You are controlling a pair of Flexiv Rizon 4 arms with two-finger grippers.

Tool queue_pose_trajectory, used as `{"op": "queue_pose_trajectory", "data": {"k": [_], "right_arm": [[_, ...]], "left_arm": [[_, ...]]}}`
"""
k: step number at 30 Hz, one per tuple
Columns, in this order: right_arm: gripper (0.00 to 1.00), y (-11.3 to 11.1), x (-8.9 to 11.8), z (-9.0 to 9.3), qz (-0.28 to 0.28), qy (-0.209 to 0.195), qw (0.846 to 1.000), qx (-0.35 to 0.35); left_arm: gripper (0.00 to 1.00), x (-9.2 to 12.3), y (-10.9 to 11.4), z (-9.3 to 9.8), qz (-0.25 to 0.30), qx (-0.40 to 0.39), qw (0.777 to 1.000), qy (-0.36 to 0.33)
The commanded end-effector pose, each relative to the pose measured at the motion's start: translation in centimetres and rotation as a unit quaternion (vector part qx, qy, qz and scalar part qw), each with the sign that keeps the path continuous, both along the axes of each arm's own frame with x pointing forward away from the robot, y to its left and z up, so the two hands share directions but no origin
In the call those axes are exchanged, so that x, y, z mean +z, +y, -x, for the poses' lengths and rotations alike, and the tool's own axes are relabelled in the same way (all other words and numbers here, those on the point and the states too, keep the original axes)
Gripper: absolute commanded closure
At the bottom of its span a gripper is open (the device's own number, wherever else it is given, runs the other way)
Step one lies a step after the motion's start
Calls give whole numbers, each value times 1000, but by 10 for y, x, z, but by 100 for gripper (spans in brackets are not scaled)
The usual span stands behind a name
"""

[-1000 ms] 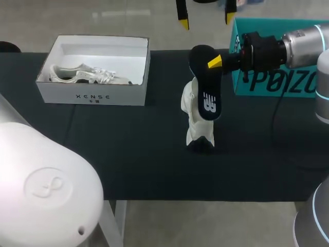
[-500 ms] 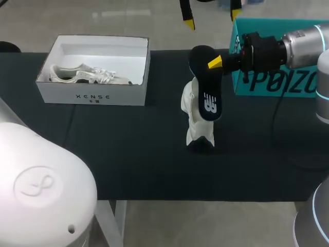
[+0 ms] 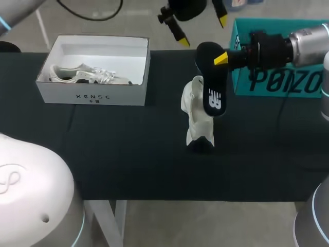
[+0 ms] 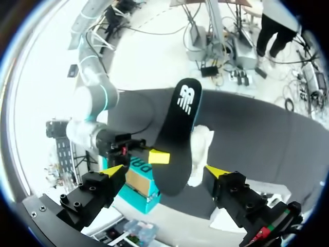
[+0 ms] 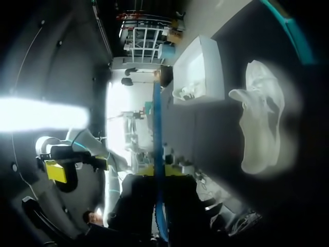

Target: Take the shoe out of the shoebox, open the shoe tongue, remove and reinsert the insole, then place the shoe into the shoebox

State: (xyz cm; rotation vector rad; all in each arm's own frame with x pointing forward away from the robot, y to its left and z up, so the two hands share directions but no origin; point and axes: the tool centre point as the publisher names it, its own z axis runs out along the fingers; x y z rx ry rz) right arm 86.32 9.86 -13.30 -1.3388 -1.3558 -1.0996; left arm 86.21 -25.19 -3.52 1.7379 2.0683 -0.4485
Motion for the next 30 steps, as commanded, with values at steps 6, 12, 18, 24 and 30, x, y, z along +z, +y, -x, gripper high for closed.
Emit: {"op": "queue_pose_trajectory", "data": {"k": [6, 12, 18, 24, 30], "right_arm": [[100, -18, 15, 1, -15, -13, 1000, -15], [100, -18, 14, 2, -18, -13, 1000, -18], [100, -17, 12, 4, -41, -5, 999, -21], [100, -17, 27, 5, -83, -4, 996, -20], [100, -17, 36, 6, -92, -8, 995, -25]], "left_arm": [[0, -6, 20, 4, 349, -21, 931, -102], [0, -12, 6, 5, 323, 5, 942, -89], [0, -12, 6, 5, 323, 5, 942, -89], [0, -25, 7, 2, 329, -2, 940, -89], [0, -31, 3, -4, 354, 30, 930, -88]]}}
